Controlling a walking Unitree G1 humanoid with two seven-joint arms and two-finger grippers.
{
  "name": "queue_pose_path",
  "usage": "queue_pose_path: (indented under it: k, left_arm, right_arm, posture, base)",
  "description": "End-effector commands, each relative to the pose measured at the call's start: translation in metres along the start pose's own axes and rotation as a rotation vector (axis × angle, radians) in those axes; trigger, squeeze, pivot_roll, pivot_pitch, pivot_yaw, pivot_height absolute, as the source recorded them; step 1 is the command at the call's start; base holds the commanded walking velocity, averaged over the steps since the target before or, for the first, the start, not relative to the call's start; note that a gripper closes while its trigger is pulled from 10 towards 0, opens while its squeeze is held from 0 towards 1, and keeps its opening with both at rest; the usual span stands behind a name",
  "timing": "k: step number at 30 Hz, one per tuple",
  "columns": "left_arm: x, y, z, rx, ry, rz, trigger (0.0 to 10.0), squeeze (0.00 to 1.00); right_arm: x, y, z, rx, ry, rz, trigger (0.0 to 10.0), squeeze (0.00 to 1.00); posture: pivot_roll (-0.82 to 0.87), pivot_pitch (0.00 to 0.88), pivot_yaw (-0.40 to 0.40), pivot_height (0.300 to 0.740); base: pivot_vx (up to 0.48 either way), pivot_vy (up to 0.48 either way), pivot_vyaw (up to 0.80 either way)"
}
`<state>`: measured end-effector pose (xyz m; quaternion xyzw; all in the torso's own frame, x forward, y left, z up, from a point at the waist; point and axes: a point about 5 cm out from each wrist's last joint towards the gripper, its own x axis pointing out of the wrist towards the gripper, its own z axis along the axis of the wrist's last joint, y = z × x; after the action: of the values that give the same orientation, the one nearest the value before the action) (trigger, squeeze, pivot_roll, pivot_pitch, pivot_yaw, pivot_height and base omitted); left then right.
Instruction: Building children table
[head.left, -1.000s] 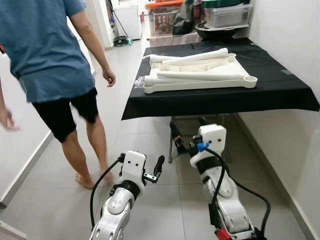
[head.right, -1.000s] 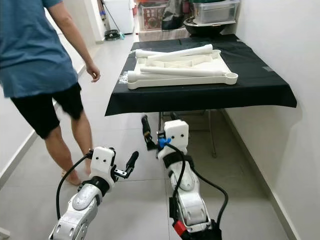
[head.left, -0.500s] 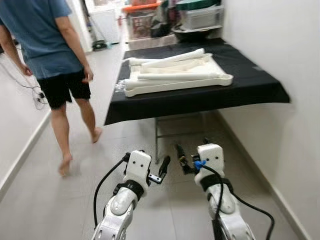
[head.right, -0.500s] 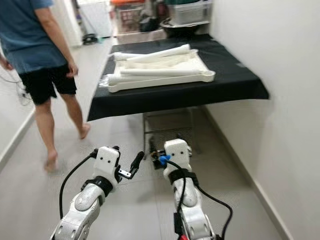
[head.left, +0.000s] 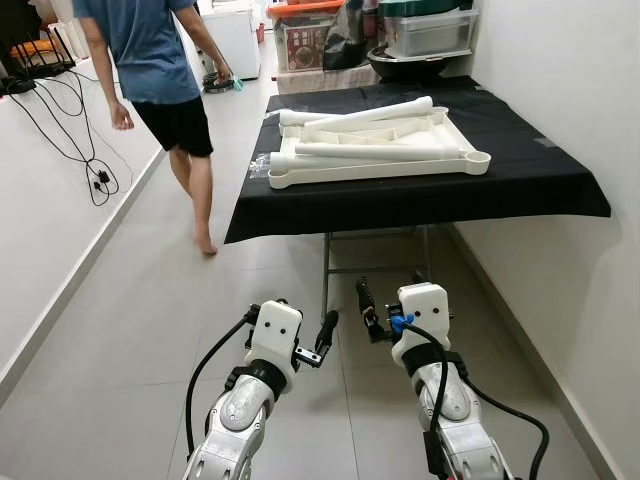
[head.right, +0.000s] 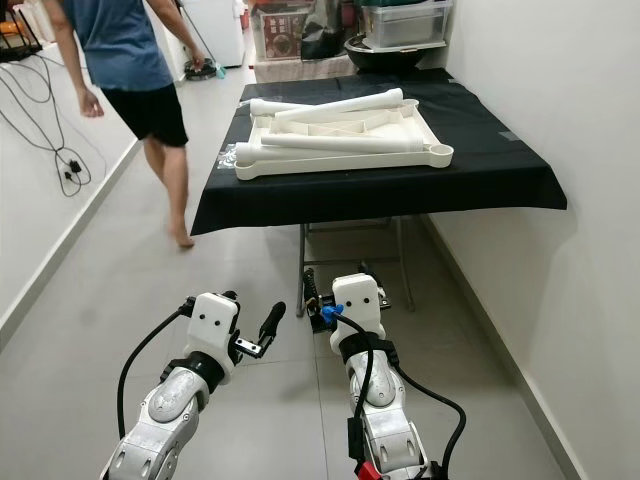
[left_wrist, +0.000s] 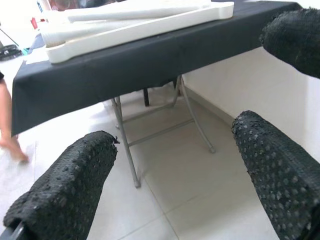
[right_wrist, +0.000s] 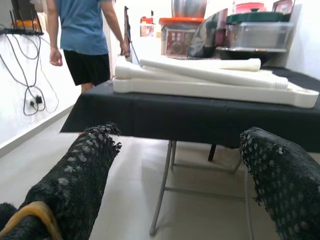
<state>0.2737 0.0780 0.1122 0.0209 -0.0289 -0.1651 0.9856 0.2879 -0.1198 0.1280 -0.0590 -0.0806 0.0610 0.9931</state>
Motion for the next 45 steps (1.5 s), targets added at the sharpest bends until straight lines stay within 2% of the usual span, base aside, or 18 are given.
queue_pose_path:
  k: [1,14,29,37,39,45]
  left_arm:
    - [-0.002,0.002,-0.002,0.005,0.008,0.006,10.0,0.00]
    - [-0.001,0.001,-0.003,0.016,0.016,0.001,10.0,0.00]
    - [-0.001,0.001,-0.004,0.015,0.020,-0.008,10.0,0.00]
    - [-0.001,0.001,-0.004,0.017,0.020,-0.009,10.0,0.00]
    - [-0.001,0.002,-0.004,0.018,0.022,0.004,10.0,0.00]
    - [-0.001,0.003,-0.004,0.011,0.027,0.015,10.0,0.00]
  right_arm:
    - [-0.001,0.001,0.000,0.001,-0.011,-0.002,10.0,0.00]
    - [-0.001,0.004,-0.002,0.004,-0.002,0.007,10.0,0.00]
    - [0.007,-0.003,0.006,0.013,-0.036,-0.022,10.0,0.00]
    - [0.005,0.002,0.004,0.022,-0.027,-0.001,10.0,0.00]
    - [0.000,0.007,-0.003,0.029,-0.002,0.026,10.0,0.00]
    - [-0.001,0.008,-0.006,0.026,0.016,0.038,10.0,0.00]
  posture:
    - [-0.01,0.000,0.046,0.740]
    - [-0.01,0.000,0.042,0.740]
    - [0.00,0.000,0.046,0.740]
    - [-0.01,0.000,0.045,0.740]
    - [-0.01,0.000,0.045,0.740]
    - [-0.01,0.000,0.043,0.740]
  base:
    - [0.292,0.000,0.00]
    - [0.329,0.000,0.00]
    - [0.353,0.000,0.00]
    - [0.370,0.000,0.00]
    - [0.311,0.000,0.00]
    - [0.000,0.000,-0.23]
